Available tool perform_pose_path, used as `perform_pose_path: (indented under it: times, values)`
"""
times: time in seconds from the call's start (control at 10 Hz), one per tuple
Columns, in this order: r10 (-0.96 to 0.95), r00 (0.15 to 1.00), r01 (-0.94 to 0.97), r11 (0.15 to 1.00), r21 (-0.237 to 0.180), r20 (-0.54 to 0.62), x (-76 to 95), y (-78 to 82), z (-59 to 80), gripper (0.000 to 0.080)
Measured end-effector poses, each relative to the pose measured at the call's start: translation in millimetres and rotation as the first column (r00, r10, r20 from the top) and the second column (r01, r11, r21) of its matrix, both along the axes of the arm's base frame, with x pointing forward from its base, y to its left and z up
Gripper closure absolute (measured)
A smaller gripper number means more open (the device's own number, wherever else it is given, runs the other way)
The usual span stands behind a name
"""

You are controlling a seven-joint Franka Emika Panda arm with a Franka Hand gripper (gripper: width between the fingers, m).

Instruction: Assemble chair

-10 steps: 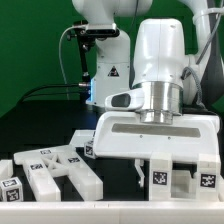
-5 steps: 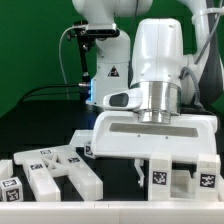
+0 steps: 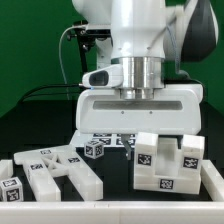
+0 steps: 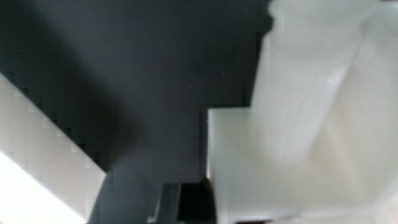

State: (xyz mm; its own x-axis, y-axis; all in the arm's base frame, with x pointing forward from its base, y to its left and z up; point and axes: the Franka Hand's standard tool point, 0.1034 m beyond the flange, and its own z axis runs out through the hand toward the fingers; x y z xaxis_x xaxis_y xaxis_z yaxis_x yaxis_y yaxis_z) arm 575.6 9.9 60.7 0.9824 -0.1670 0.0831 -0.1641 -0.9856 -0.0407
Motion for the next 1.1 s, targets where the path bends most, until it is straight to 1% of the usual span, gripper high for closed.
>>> perform_pose_path:
  times: [0.1, 0.2, 0.3, 0.4, 0.5, 0.7, 0.8, 0.9, 1.0, 1.1]
  values:
    - [0.012, 0.993, -0.009, 1.000, 0.023, -0.115, -4.4, 1.6, 4.3, 0.0770]
    - [0.023, 0.979, -0.017, 0.999, 0.030, -0.203, -0.7, 3.1, 10.8, 0.0770]
    - [0.034, 0.966, -0.029, 0.999, 0.023, -0.256, 6.2, 7.1, 13.4, 0.0770]
    - [0.024, 0.951, -0.018, 1.000, 0.020, -0.309, 4.8, 11.0, 11.4, 0.0770]
    - [0.028, 0.920, -0.016, 0.999, 0.034, -0.390, -1.4, 10.7, 10.1, 0.0770]
    - [0.030, 0.856, -0.003, 0.999, 0.053, -0.515, -4.0, 6.4, 10.5, 0.0770]
    - [0.053, 0.787, -0.005, 0.997, 0.081, -0.615, -8.5, 6.1, 19.5, 0.0770]
    - [0.081, 0.738, -0.015, 0.995, 0.103, -0.670, -2.6, 3.4, 15.1, 0.0770]
    - [0.096, 0.722, -0.022, 0.993, 0.116, -0.685, 2.8, 0.6, 7.8, 0.0770]
    - [0.090, 0.720, -0.011, 0.993, 0.119, -0.688, 5.0, -5.7, 5.4, 0.0770]
